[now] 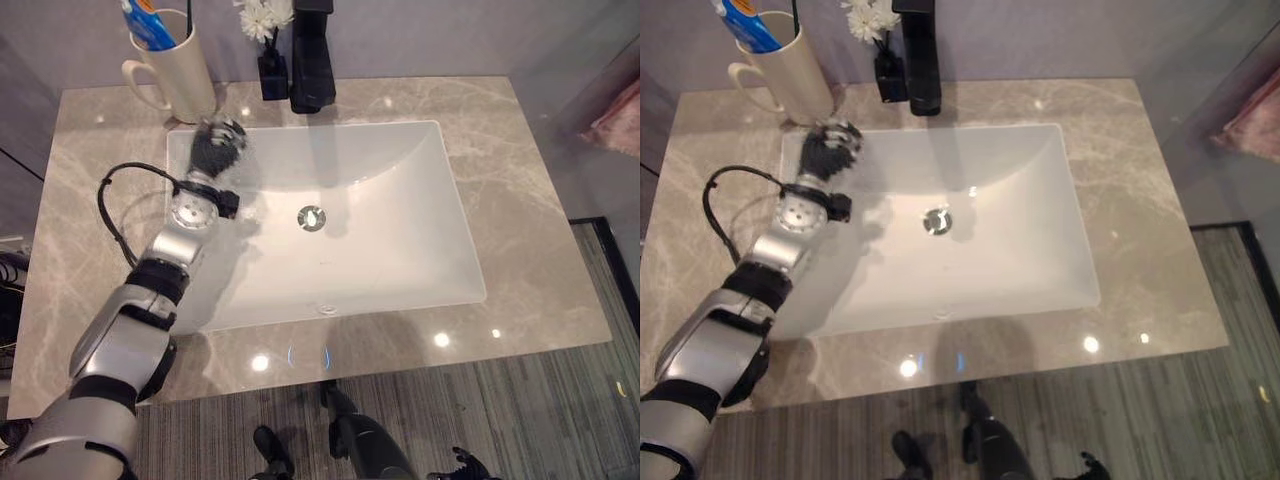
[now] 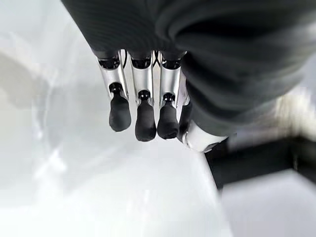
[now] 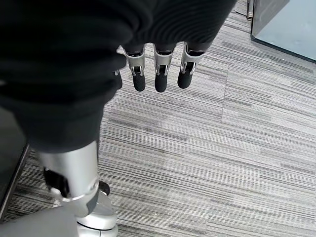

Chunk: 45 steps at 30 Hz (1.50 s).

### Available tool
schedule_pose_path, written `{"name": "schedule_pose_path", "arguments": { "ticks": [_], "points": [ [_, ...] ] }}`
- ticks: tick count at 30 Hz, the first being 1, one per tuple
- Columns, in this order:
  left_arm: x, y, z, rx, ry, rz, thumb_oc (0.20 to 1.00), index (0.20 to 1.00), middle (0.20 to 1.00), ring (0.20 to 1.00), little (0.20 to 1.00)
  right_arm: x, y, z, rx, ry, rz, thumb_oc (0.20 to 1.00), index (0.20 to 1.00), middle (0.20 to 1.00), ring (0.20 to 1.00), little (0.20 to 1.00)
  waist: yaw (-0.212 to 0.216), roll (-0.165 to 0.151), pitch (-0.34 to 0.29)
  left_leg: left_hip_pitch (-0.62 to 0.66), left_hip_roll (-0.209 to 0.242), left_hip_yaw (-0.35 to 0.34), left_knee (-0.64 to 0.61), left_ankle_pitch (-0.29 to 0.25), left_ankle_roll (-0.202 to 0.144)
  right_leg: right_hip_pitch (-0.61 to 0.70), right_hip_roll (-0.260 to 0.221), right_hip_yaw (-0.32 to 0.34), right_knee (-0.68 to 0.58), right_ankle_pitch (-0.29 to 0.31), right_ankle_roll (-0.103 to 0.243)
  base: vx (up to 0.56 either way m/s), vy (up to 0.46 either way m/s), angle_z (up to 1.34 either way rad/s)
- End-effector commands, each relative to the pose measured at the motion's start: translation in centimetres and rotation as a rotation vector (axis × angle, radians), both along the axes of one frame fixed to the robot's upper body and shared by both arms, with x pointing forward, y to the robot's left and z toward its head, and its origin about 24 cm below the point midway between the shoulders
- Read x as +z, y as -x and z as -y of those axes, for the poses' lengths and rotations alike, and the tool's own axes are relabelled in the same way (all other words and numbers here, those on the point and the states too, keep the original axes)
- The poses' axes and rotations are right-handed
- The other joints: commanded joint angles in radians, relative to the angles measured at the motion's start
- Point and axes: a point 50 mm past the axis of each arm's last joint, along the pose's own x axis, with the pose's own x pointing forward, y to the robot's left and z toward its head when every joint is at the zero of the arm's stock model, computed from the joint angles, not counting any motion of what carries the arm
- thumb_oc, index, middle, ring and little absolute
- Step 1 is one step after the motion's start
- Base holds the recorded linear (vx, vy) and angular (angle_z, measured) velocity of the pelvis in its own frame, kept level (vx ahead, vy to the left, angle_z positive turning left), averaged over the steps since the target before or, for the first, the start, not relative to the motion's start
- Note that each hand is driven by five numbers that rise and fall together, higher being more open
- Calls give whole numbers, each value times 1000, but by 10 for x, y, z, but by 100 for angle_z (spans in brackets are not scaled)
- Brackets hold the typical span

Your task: Put brush and paste in cup on sink, flatten towel.

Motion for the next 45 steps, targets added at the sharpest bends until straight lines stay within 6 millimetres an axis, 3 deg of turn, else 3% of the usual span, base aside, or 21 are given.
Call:
{"name": "schedule_pose_path", "arguments": {
  "ticks": [1, 6, 7, 8, 10, 11, 12, 20, 21, 22, 25, 28, 31, 33, 34, 37, 41, 42, 45],
  "points": [
    [13, 9, 10, -121, 47, 76, 200, 200, 200, 200, 200, 2, -1, 11, -37, 23, -13, 1000, 1000, 1000, 1000, 1000, -6, -7, 16, 80, 27, -165, 6, 13, -27, 93, -1, 47, -1, -14, 125, -46, -13, 0],
    [1, 24, 12, -184, 42, 75, 200, 200, 200, 200, 200, 0, 1, 6, -27, -1, -24, 1000, 1000, 1000, 1000, 1000, 5, -10, -1, 125, 19, -182, 6, -2, -21, 141, -11, 35, -1, -21, 132, 15, 48, 13],
    [-2, 29, 12, -200, 59, 79, 247, 247, 247, 247, 247, -1, 3, 4, -21, -4, -34, 1000, 1000, 1000, 1000, 1000, 10, -10, -6, 136, 16, -184, 6, -5, -19, 154, -14, 32, -1, -24, 134, -3, 73, 19],
    [-5, 34, 11, -203, 75, 83, 366, 366, 366, 366, 366, -1, 3, 3, -17, -10, -43, 1000, 1000, 1000, 1000, 1000, 15, -10, -10, 146, 14, -189, 6, -7, -17, 165, -18, 27, -1, -25, 136, -17, 90, 16],
    [-9, 43, 8, -215, 90, 95, 511, 511, 511, 511, 511, -3, 7, 0, -27, -17, -55, 1000, 1000, 1000, 1000, 1000, 24, -10, -20, 161, 9, -198, 6, -12, -13, 187, -24, 21, -1, -27, 139, -37, 81, 11],
    [-10, 49, 7, -221, 109, 111, 790, 790, 790, 790, 790, -4, 9, -1, -26, -21, -65, 1000, 1000, 1000, 1000, 1000, 29, -10, -23, 171, 6, -201, 6, -13, -11, 201, -28, 17, -1, -28, 141, -48, 87, 11],
    [-12, 54, 5, -222, 131, 120, 1000, 1000, 1000, 1000, 1000, -5, 9, -2, -29, -23, -71, 1000, 1000, 1000, 1000, 1000, 36, -11, -27, 180, 2, -208, 6, -14, -9, 212, -32, 12, -1, -26, 144, -49, 93, 14],
    [-41, 95, -25, -179, 134, 76, 1000, 1000, 1000, 1000, 1000, -10, 23, -8, -44, -34, -143, 1000, 1000, 1000, 1000, 1000, 73, -28, -56, 221, -32, -251, 6, -24, 14, 284, -69, -11, -1, -9, 164, -82, 121, 22],
    [-56, 110, -46, -82, 87, 36, 1000, 1000, 1000, 1000, 1000, -11, 24, -11, -64, -44, -139, 1000, 1000, 1000, 1000, 1000, 88, -31, -51, 235, -40, -268, 6, -30, 22, 307, -76, -19, -1, -1, 171, -107, 120, 18],
    [-56, 110, -47, -81, 86, 36, 1000, 1000, 1000, 1000, 1000, -11, 24, -12, -62, -44, -139, 1000, 1000, 1000, 1000, 1000, 86, -34, -52, 231, -43, -269, 6, -26, 22, 304, -79, -19, -1, 1, 171, -118, 116, 13],
    [-73, 130, -72, 51, 2, -4, 1000, 1000, 1000, 1000, 1000, -12, 25, -15, -102, -58, -130, 1000, 1000, 1000, 1000, 1000, 106, -46, -48, 236, -59, -294, 6, -24, 33, 321, -93, -26, -1, 19, 178, -92, 85, 27],
    [-93, 154, -96, 187, 42, -61, 1000, 1000, 1000, 1000, 1000, -13, 29, -19, -147, -68, -130, 1000, 1000, 1000, 1000, 1000, 130, -55, -40, 239, -76, -317, 6, -21, 45, 333, -109, -34, -1, 42, 188, -123, 103, 29],
    [-128, 184, -123, 401, 184, -163, 1000, 1000, 1000, 1000, 1000, -13, 24, -19, -182, -66, -99, 1000, 1000, 1000, 1000, 1000, 161, -70, -21, 240, -101, -350, 6, -13, 62, 339, -139, -49, 8, 85, 202, -167, 120, 32],
    [-138, 193, -127, 431, 205, -205, 1000, 1000, 1000, 1000, 1000, -13, 28, -20, -167, -63, -111, 1000, 1000, 1000, 1000, 1000, 166, -75, -12, 253, -112, -354, 6, -18, 71, 346, -151, -57, 12, 96, 209, -115, 109, 26],
    [-159, 203, -129, 474, 226, -295, 1000, 1000, 1000, 1000, 1000, -14, 32, -20, -144, -58, -125, 1000, 1000, 1000, 1000, 1000, 171, -80, 3, 265, -122, -355, 6, -17, 82, 351, -164, -65, 29, 109, 213, -96, 95, 20],
    [-180, 210, -128, 503, 236, -398, 1000, 1000, 1000, 1000, 1000, -13, 31, -20, -154, -57, -116, 1000, 1000, 1000, 1000, 1000, 161, -83, 26, 276, -125, -359, 6, -11, 87, 337, -169, -43, 69, 121, 218, -97, 53, 20],
    [-211, 210, -111, 498, 299, -529, 1000, 1000, 1000, 1000, 1000, -13, 28, -23, -162, -67, -88, 1000, 1000, 1000, 1000, 1000, 109, -59, 51, 282, -111, -369, 6, 1, 92, 299, -121, 110, 148, 69, 199, -109, 55, 33],
    [-213, 211, -108, 479, 278, -552, 1000, 1000, 1000, 1000, 1000, -13, 30, -24, -160, -70, -94, 1000, 1000, 1000, 1000, 1000, 103, -53, 55, 283, -108, -365, 6, 3, 94, 297, -111, 111, 161, 41, 192, -126, 80, 12],
    [-220, 216, -98, 441, 280, -597, 1000, 1000, 1000, 1000, 1000, -15, 37, -25, -127, -55, -140, 1000, 1000, 1000, 1000, 1000, 136, -28, 60, 269, -83, -317, 6, 22, 96, 340, -131, -52, 211, -88, 158, -138, 51, -29]
  ]
}}
